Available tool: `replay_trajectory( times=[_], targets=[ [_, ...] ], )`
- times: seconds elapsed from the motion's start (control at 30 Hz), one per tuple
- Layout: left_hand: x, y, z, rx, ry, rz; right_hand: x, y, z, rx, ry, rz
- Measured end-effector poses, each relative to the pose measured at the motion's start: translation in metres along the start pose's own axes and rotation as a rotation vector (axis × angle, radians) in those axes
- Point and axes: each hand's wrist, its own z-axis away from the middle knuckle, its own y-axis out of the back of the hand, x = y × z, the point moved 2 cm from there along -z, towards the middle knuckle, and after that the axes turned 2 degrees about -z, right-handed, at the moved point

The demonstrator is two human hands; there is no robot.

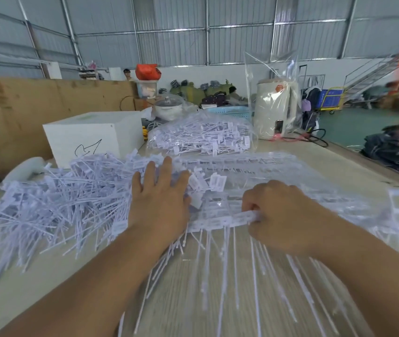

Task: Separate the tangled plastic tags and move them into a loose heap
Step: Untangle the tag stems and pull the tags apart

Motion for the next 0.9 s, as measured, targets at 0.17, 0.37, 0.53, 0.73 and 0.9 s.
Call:
replay_trajectory(
  times=[0.17, 0.37, 0.53, 0.73, 0.9],
  targets=[
    [-0.004, 0.006, -0.001, 0.023, 0.025, 0.029, 0.002, 0.018, 0.003, 0.117, 0.061, 0.037],
    [0.0, 0.021, 0.008, 0.114, -0.05, 0.186, -0.001, 0.031, 0.01, 0.337, 0.135, 0.051],
    [-0.004, 0.044, 0.014, 0.47, -0.051, 0.847, -0.002, 0.033, 0.013, 0.391, 0.151, 0.062],
    [0.009, 0.063, 0.019, 0.108, -0.038, 1.566, -0.001, 0.037, 0.014, 0.501, 0.156, 0.05],
    [0.023, 0.067, 0.032, 0.145, -0.205, 1.086, -0.005, 0.043, 0.017, 0.606, 0.312, -0.07]
  ],
)
